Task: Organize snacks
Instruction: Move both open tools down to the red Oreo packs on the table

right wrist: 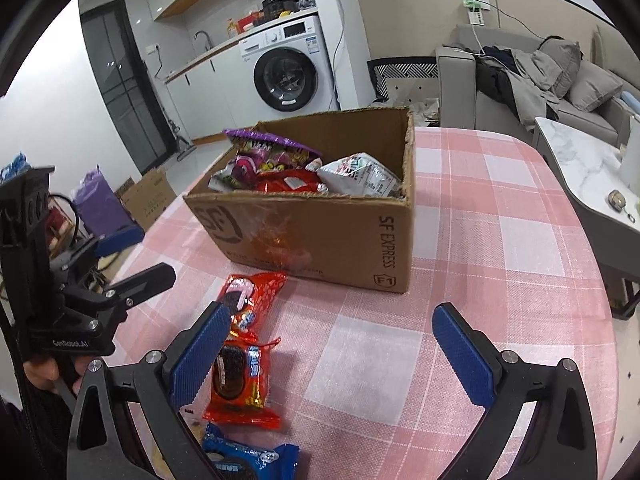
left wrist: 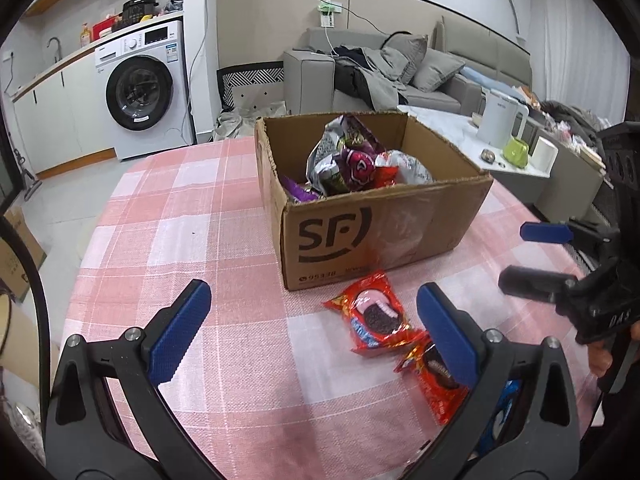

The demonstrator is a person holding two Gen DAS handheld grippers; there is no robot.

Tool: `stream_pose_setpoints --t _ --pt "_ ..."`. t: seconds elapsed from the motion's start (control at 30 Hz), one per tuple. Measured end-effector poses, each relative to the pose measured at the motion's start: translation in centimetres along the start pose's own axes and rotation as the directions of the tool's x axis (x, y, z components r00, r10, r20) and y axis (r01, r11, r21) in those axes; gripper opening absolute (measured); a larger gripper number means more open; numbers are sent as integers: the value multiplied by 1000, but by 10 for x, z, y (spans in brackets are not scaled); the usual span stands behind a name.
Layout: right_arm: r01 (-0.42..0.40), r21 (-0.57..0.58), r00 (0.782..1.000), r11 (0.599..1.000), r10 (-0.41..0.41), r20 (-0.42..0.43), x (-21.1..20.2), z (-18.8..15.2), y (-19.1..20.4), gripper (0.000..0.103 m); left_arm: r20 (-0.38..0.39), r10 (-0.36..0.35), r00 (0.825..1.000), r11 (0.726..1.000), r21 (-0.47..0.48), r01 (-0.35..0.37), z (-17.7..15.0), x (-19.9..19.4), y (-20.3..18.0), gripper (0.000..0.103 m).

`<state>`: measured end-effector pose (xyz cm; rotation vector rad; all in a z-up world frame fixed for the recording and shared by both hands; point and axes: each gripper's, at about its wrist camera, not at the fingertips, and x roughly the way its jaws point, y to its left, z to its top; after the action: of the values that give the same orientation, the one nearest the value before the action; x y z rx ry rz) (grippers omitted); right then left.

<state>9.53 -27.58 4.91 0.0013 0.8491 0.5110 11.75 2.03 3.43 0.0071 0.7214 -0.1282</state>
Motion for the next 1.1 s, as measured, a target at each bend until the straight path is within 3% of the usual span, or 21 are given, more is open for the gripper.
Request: stream_pose_setpoints --t 0.33,0.6,0.97,1.1 --pt "-51 -149 991 988 32 -127 30 -19 36 103 -21 4 1000 1000 -10 -4 1 2 9 103" --pt "-86 -191 979 978 48 -198 54 -32 53 103 -64 -13 998 999 -43 10 -5 19 17 103" --pt "-6 -170 972 985 -35 -232 72 -33 37 103 -87 -29 996 999 -26 27 -12 33 10 103" --pt "-8 -146 970 989 -28 -241 76 -33 27 103 -95 -30 995 999 -15 29 -15 38 6 103"
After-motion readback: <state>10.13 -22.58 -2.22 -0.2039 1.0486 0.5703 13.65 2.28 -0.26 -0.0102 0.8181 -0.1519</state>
